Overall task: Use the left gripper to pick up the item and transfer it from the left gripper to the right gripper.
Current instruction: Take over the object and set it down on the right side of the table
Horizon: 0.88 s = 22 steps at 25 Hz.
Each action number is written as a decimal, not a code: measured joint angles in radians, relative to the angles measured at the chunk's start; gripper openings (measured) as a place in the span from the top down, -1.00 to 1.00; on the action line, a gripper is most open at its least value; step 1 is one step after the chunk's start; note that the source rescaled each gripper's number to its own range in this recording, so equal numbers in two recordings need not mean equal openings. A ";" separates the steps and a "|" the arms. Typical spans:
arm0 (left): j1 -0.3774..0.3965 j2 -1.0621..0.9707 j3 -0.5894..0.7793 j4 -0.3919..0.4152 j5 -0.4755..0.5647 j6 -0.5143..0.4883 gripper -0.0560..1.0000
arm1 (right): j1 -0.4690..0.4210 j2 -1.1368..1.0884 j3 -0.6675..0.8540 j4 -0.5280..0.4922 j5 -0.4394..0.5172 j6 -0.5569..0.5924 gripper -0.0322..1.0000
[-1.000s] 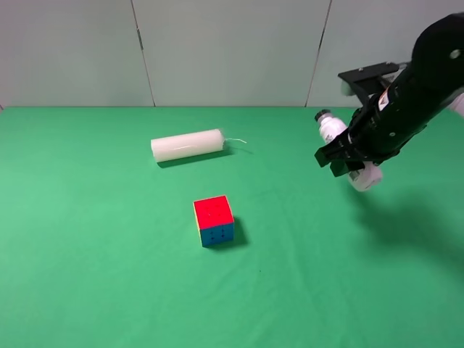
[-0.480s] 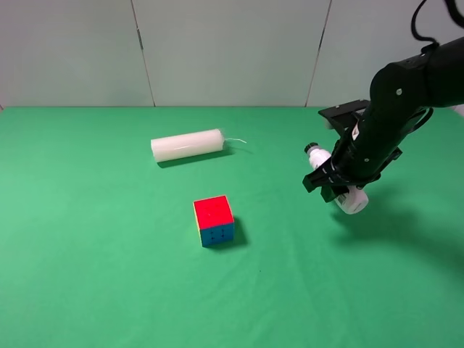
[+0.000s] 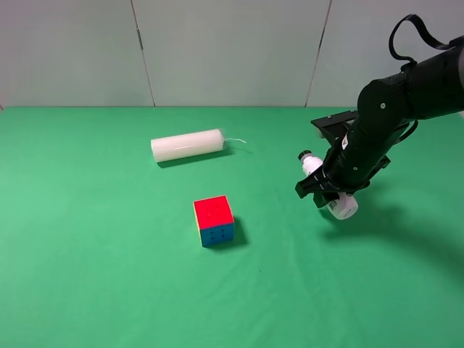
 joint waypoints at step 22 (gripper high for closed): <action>0.000 0.000 0.000 0.000 0.000 0.000 -0.94 | 0.000 0.000 0.000 0.008 -0.005 -0.024 -0.51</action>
